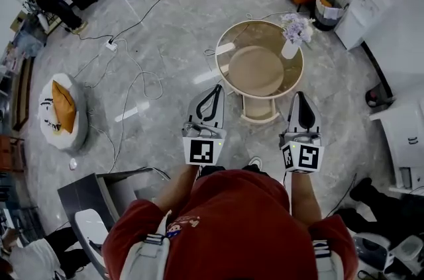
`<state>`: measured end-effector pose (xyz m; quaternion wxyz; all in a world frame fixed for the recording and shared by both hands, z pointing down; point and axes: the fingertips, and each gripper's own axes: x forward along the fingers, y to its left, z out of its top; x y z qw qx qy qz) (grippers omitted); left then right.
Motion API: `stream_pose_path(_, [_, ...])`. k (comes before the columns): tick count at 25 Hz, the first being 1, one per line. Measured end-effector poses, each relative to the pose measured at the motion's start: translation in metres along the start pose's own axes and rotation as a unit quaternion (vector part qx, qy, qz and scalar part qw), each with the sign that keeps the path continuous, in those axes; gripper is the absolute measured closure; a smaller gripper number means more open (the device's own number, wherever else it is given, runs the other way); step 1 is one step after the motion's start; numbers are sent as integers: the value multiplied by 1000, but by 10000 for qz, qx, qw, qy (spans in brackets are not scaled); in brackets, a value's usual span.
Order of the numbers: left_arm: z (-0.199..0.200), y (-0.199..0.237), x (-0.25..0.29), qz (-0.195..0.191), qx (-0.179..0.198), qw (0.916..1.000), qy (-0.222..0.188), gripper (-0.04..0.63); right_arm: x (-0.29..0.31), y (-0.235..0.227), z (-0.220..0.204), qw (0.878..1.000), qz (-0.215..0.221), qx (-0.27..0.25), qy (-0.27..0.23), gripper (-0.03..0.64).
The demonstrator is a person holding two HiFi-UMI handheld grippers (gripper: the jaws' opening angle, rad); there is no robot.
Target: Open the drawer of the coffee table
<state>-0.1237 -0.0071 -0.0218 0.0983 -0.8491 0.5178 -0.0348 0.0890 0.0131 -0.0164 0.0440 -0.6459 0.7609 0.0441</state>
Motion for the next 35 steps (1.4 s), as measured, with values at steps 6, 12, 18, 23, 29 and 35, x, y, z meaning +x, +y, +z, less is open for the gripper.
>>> stream_pose_path(6, [6,-8,-1,-89,-31,9999,-72,581,-4,-1,3,9999,-62,-64,65,594])
stream_pose_path(12, [6,-11,-1,-93,-80,9999,-47,581,-5,-1,1,9998,-28,-124,121,595])
stream_pose_path(18, [5,-13,2,-100,-79,9999,-27,581,-4,-7,-3,9997,-84,-125,202,595])
stream_pose_path(23, [4,-14,10,-77,-54,10000,14,581,0,-13,-10,9996,-56,-77,248,595])
stream_pose_path(29, [0,-20,18,-95,-13,9999,81,581,4,-19,-17,9995,-1,-36,301,595])
stream_pose_path(35, [-2,-29,26,-89,-13,9999,104,581,6,-30,-24,9993,48,-36,368,595])
